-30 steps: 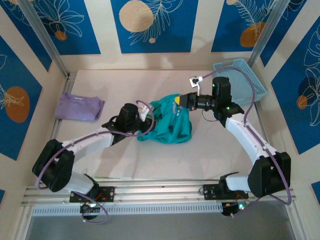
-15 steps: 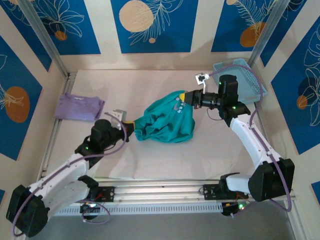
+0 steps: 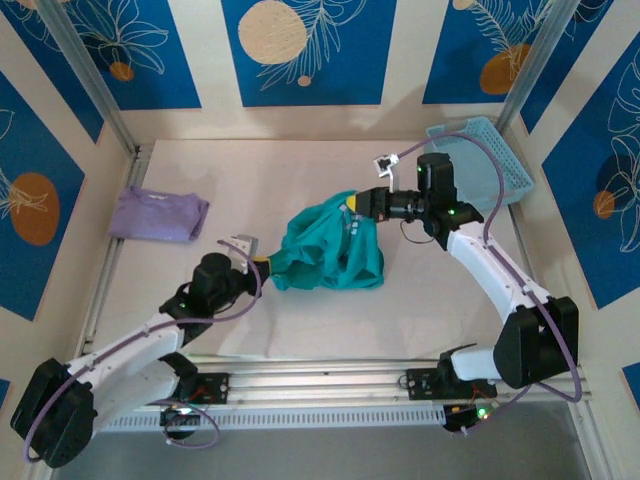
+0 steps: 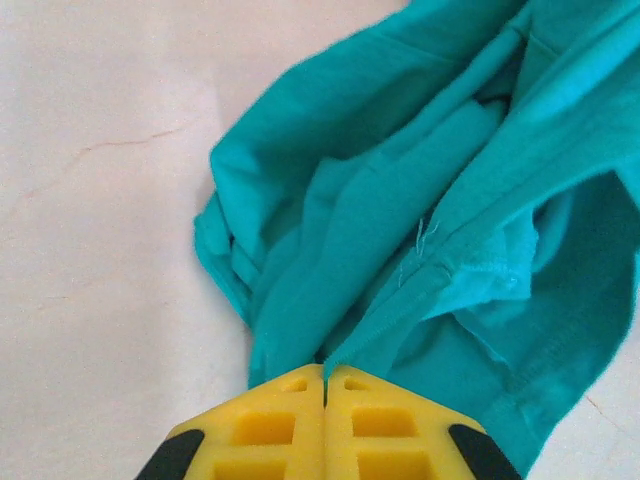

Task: Fold the inside-out t-shirt

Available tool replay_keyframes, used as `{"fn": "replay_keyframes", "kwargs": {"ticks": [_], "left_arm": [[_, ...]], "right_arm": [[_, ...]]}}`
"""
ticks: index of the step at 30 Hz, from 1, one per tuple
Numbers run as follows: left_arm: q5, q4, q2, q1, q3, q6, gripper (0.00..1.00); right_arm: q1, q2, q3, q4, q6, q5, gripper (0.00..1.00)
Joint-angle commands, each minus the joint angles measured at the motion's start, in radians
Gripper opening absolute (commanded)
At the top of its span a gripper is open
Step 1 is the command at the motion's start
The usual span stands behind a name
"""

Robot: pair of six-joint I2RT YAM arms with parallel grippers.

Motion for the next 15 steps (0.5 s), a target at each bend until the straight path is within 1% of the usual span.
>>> {"fn": "replay_keyframes", "kwargs": {"ticks": [1, 3, 5, 8, 10, 12, 15], "left_arm": [[-0.043, 0.015, -0.053, -0.002, 0.056, -0.004, 0.00], [-0.003, 0.024, -0.061, -0.003, 0.112, -0.004, 0.00], [0.016, 0.026, -0.044, 0.000, 0.188, -0.011, 0.00], [0.036, 0.025, 0.008, 0.003, 0.335, -0.014, 0.00], [0.072, 0.006, 0.053, 0.004, 0.459, -0.014, 0.00], [0.140, -0.020, 0.104, -0.003, 0.596, -0.022, 0.00], [0.180, -0.065, 0.183, -0.051, 0.776, -0.005, 0.00]], "right_arm": [[0.022, 0.006, 0.042, -0.100, -0.042, 0.074, 0.00], [0.046, 0.013, 0.049, -0.162, -0.063, 0.211, 0.00], [0.073, 0.025, 0.045, -0.184, -0.079, 0.307, 0.00], [0.084, 0.005, 0.071, -0.175, -0.083, 0.344, 0.00], [0.076, -0.046, 0.117, -0.197, -0.111, 0.413, 0.00], [0.055, -0.112, 0.183, -0.241, -0.149, 0.502, 0.00], [-0.012, -0.180, 0.283, -0.298, -0.175, 0.568, 0.00]]}}
